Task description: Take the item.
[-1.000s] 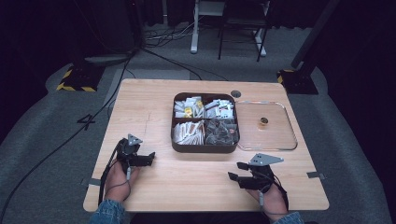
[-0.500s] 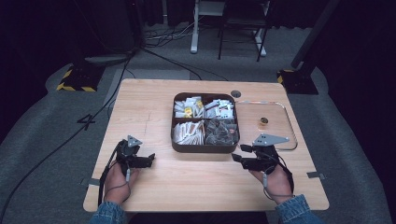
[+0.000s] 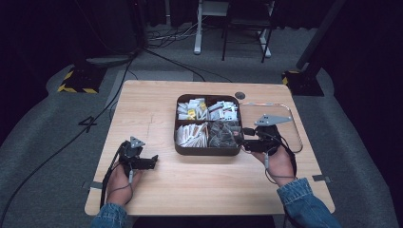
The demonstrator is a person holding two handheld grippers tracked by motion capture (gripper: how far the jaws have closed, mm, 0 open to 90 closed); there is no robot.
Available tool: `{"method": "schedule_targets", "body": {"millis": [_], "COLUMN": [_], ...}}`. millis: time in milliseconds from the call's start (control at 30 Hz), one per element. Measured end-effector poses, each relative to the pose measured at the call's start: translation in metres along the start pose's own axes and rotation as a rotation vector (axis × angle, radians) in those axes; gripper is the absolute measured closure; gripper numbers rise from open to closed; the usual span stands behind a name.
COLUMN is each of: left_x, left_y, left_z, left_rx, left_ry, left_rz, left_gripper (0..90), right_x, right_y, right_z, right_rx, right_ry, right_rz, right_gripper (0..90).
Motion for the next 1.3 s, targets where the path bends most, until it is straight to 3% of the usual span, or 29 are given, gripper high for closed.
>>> {"method": "schedule_targets", "body": {"millis": [433,533,600,700,800,1300], "left_x": [-0.002,-0.001,-0.001,-0.001,-0.001,-0.001], "left_y": [0.002,0.002,0.002,0.002,0.002,0.002], "left_z": [0.002,0.002,0.002,0.002,0.002,0.002], "left_rx": [0.004,0.003,0.003,0.003,0.003,0.005], "left_ry": [0.01,0.011,0.011,0.01,0.011,0.01], "left_rz": [-0.007,-0.006,-0.006,-0.006,-0.006,-0.007], "left_gripper": [6.8,6.9,6.9,6.9,6.9,7.0], "right_x": [-0.036,-0.05,-0.058,-0.066,-0.082,-0.118], "right_y": [0.036,0.046,0.049,0.053,0.059,0.066], "right_z": [-0.024,-0.035,-0.039,-0.045,-0.054,-0.075], "right_rx": [-0.022,-0.056,-0.08,-0.067,-0.087,-0.107], "right_ry": [-0.016,-0.019,-0.021,-0.039,-0.048,-0.07], "right_rz": [0.04,0.051,0.072,0.083,0.109,0.107], "right_gripper": [47.2,46.5,46.3,47.2,49.4,51.3]}}
Point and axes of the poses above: each handheld gripper's, and its own axes: x roughly backward along the jaws, y roughly out of its top, z roughly to its left, the point moved 3 cm from there along -x, roughly forward along the jaws, and after that the axes turned 7 degrees about -z, right-handed, at the moved point
